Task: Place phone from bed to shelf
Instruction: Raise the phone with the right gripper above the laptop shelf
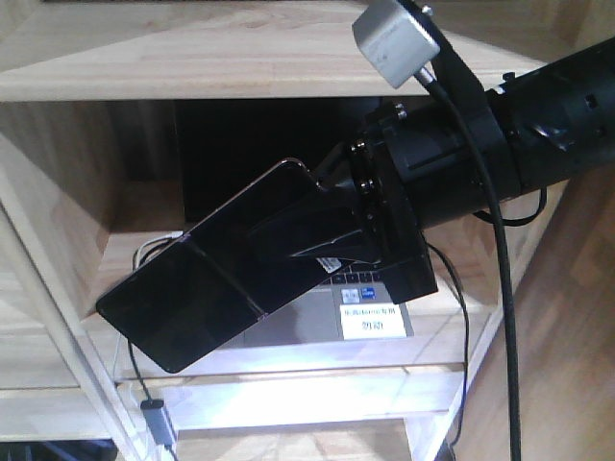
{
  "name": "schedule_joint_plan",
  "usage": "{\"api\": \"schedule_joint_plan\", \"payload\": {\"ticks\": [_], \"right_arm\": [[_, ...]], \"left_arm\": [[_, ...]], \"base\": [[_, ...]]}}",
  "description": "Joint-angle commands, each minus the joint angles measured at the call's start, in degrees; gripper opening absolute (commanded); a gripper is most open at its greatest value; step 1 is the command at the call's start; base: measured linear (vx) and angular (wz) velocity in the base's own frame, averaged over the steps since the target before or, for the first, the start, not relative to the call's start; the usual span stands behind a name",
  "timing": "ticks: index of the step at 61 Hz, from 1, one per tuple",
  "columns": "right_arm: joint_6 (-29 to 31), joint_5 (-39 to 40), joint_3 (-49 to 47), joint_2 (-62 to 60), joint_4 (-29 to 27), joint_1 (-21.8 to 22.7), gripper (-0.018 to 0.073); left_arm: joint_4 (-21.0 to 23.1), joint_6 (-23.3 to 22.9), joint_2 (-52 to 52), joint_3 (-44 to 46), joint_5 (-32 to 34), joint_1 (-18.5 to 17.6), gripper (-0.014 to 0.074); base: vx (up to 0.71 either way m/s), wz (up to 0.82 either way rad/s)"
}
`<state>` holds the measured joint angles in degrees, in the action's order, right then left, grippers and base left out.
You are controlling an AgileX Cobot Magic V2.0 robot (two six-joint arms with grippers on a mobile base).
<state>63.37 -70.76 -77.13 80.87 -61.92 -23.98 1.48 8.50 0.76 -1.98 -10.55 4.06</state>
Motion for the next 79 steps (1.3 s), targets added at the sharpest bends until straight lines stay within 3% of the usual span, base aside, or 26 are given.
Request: {"api": "schedule_joint_plan", "payload": {"ticks": [1,79], "right_arm": [[0.3,-2.9,-1.6,-2.0,-5.0,0.1,-0.0003],[0.1,-2.9,-1.6,-2.0,-6.7,0.1,-0.0003]], "left_arm": [[0.5,-0.3,0.7,1.3,4.1,-0.1,0.0001],[0.5,-0.3,0.7,1.3,4.1,-0.1,0.0001]], "base": [[0.12,0.00],[0.02,0.01]]}}
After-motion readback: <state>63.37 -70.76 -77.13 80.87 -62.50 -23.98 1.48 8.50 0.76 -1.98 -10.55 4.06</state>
